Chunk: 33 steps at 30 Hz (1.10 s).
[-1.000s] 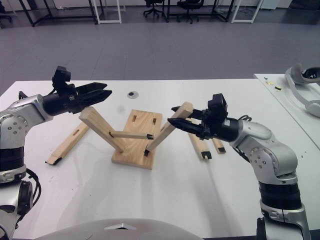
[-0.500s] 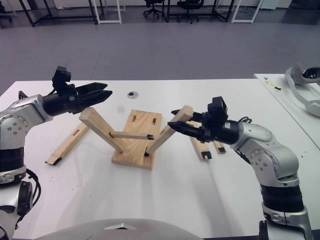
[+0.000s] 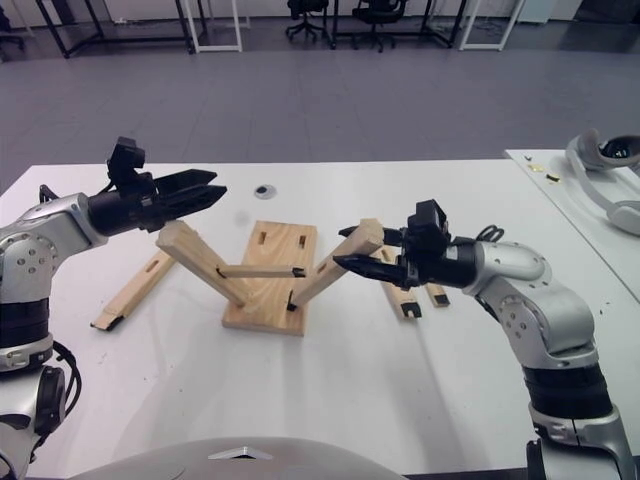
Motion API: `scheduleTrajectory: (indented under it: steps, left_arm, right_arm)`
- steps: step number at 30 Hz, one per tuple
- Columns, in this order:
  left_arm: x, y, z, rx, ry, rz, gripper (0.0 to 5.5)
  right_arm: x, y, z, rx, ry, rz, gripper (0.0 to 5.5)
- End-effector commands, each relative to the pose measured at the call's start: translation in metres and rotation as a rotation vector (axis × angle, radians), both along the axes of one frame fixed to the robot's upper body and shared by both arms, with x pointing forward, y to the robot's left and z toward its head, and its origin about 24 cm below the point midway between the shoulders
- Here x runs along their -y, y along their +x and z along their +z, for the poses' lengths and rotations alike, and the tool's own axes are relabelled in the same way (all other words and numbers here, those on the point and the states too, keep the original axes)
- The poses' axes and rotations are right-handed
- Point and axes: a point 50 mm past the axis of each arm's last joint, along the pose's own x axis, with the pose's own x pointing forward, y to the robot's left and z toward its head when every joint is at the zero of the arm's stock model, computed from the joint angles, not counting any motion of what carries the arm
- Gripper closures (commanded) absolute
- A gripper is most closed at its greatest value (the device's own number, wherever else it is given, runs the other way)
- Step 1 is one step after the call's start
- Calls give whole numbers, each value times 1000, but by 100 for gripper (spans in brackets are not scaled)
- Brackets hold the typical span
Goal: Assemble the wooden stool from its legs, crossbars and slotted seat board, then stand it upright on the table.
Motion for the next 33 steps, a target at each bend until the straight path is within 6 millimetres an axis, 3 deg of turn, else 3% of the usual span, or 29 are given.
scheduleTrajectory:
  steps: [1,8,15,27,33]
  left_arm:
    - [3,-3,-2,2,-5,-2,183]
    - [5,-6,-6,3,-30,19,183]
    - [7,-10,-9,1,-56,55,183]
    - [11,-14,-9,10,-69,77,183]
    - [12,-15,-11,13,-80,97,183]
  right_arm:
    - [5,11,4,1,-111,6,343]
    - [-3,27,21,-19,-119,96,343]
    - [-18,22,15,5,-178,172,343]
    - [-23,28,8,-20,-217,179,343]
    - [-36,28,-2,-88,-339,262,343]
